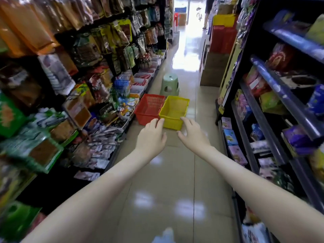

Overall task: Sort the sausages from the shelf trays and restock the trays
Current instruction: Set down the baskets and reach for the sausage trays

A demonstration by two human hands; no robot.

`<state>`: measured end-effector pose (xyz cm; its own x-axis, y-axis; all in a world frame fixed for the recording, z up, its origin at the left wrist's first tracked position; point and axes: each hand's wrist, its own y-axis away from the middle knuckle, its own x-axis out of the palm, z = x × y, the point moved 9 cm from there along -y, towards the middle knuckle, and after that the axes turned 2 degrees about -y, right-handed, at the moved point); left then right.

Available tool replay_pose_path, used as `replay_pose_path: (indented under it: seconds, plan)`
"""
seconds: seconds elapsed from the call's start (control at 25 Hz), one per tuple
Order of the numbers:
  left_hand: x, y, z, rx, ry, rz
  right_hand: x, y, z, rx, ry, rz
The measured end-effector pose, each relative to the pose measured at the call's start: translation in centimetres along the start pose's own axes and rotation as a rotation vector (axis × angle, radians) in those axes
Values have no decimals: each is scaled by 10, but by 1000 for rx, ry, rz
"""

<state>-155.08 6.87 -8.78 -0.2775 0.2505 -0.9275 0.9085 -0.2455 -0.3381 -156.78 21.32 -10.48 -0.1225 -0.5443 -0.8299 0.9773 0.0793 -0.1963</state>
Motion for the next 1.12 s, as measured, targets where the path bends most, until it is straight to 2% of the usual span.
replay_pose_path:
  seconds: [0.2,0.36,0.52,0.84,1.12]
  plan:
    - [63,-204,-1,17,46,51,-8,-187,-86,89,-109,-15]
    - [125,-358,-5,21,35,12,-24,-336,-149,-24,48,-71]
    - [165,-503,12,-51,10,-43,-33,-485,-193,-160,121,-37]
    - [238,-752,101,-242,-87,-76,-10,-789,-237,-281,39,74]
    - [319,-983,185,-341,-67,-79,44,-1053,-268,-364,115,124]
